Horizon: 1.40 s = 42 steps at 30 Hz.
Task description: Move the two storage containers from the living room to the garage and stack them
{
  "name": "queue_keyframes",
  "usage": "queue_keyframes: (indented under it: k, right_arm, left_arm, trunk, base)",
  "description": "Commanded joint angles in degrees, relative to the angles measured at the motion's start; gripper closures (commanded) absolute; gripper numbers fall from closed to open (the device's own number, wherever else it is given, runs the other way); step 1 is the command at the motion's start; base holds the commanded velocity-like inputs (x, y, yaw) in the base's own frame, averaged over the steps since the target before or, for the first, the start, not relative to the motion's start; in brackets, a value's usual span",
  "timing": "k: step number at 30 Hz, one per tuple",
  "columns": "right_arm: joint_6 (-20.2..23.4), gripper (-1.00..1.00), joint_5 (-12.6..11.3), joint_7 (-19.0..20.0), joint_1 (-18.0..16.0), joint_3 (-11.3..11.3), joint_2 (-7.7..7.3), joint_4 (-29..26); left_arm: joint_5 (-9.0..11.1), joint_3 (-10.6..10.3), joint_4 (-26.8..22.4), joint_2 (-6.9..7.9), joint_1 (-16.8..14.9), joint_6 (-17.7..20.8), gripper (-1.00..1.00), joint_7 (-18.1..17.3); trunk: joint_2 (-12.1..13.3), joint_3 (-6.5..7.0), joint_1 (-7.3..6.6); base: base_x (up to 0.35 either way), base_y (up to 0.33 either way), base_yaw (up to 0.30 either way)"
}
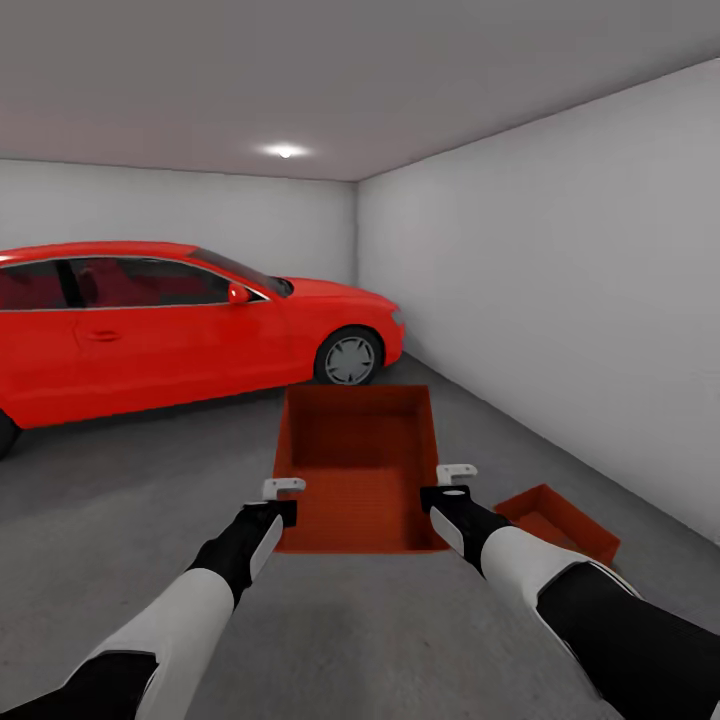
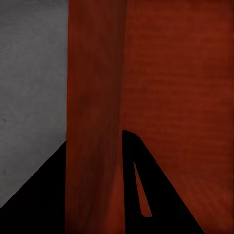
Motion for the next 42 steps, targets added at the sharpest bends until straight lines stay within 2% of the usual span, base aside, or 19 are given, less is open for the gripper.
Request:
queue_keyframes:
  k: [1,13,30,42]
  right_arm:
    - [0.4,1.0,-1.13,-0.27,0.04,3.06,-0.02,0.05]
    - [0.4,1.0,-1.09,-0.27,0.04,3.06,-0.01,0.05]
    - [0.4,1.0,-1.08,-0.27,0.04,3.06,-0.01,0.04]
    - [0.4,1.0,-1.16,-0.33,0.04,3.06,-0.01,0.07]
  left_arm:
    - [-0.08,0.05,-1.24,0.01,-0.02,0.29,1.0,0.32]
    - [-0.08,0.03,-1.23,-0.05,-0.02,0.29,1.0,0.21]
    - [0.19,0.11,-1.03,0.05,-0.02,0.38,1.0,-0.28]
    - [0.27,0.19,-0.98,0.12,-0.02,0.48,1.0,-0.36]
  trunk:
    - [-0.05,-0.03,0.04]
    - [-0.05,-0.03,0.04]
    - [-0.05,-0.03,0.04]
    - [-0.05,-0.03,0.04]
  base:
    - [0.176,0.0,-0.285]
    - [0.178,0.003,-0.265]
    - [0.285,0.13,-0.012]
    - [0.321,0.014,-0.029]
